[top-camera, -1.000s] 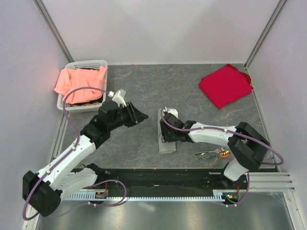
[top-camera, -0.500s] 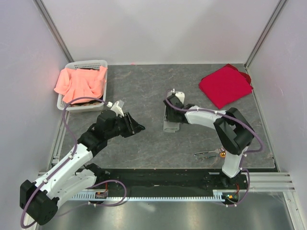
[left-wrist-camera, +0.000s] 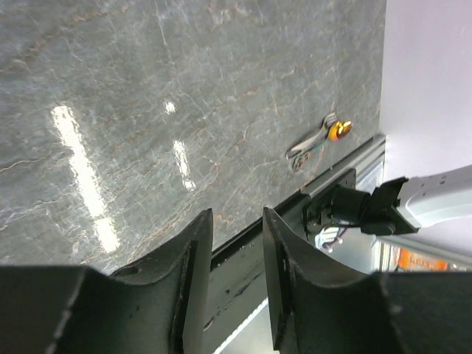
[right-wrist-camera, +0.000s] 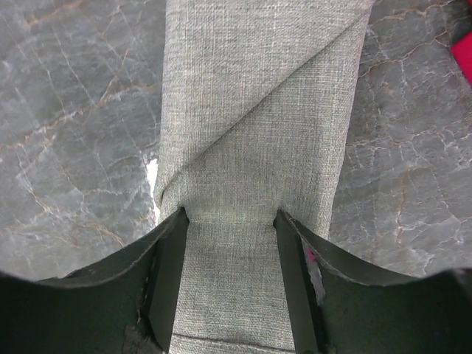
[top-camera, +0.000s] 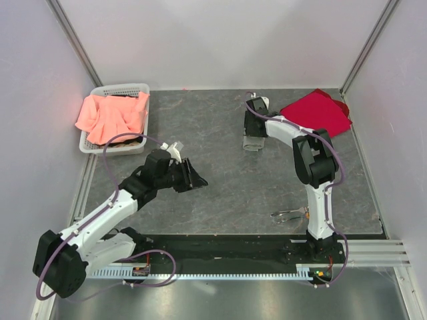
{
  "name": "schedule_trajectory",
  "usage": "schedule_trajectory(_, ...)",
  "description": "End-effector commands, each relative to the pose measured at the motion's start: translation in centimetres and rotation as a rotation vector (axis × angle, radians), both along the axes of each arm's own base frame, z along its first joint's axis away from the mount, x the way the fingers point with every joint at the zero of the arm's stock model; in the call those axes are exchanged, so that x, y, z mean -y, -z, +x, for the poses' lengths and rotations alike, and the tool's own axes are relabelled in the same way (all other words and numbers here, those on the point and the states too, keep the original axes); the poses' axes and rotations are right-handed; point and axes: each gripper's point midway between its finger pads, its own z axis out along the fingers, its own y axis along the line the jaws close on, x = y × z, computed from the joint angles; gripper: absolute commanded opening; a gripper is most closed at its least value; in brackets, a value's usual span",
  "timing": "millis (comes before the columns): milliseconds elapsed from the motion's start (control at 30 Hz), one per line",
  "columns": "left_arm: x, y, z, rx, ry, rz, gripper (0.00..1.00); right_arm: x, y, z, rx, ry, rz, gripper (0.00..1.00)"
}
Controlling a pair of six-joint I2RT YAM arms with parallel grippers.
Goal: Fold the napkin into a case and place the utensils inside
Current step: Move the smaller rectangle folded napkin to the corner of the board, then pick up the fork from the corner of the board.
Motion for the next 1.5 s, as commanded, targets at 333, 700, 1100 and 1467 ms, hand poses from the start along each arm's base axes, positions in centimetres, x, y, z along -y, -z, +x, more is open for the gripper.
schedule_trajectory(333,3.1,-2.8,-1.2,0.062,0.23,-0.108,0.43,5.7,-15.2,-7.7,0.07,0.132,-0.083,0.98)
schedule_trajectory(700,5.4,-6.1,-5.3,0.118,0.354,-0.177,0.46,11.1,-10.6,-25.1,-0.102,0.486,0.239,0.98)
schedule_trajectory(1100,7.4,-5.8,-7.0,0.103,0.415,-0.167,0.46,13.2,-1.8,-33.3,-0.289,0.802,0.287,0.6)
schedule_trajectory(1467,8.0,-5.2,-6.8,0.095,0.431,-0.168,0.45,12.4,0.1,-33.4,-0.317,0.881,0.355,0.56)
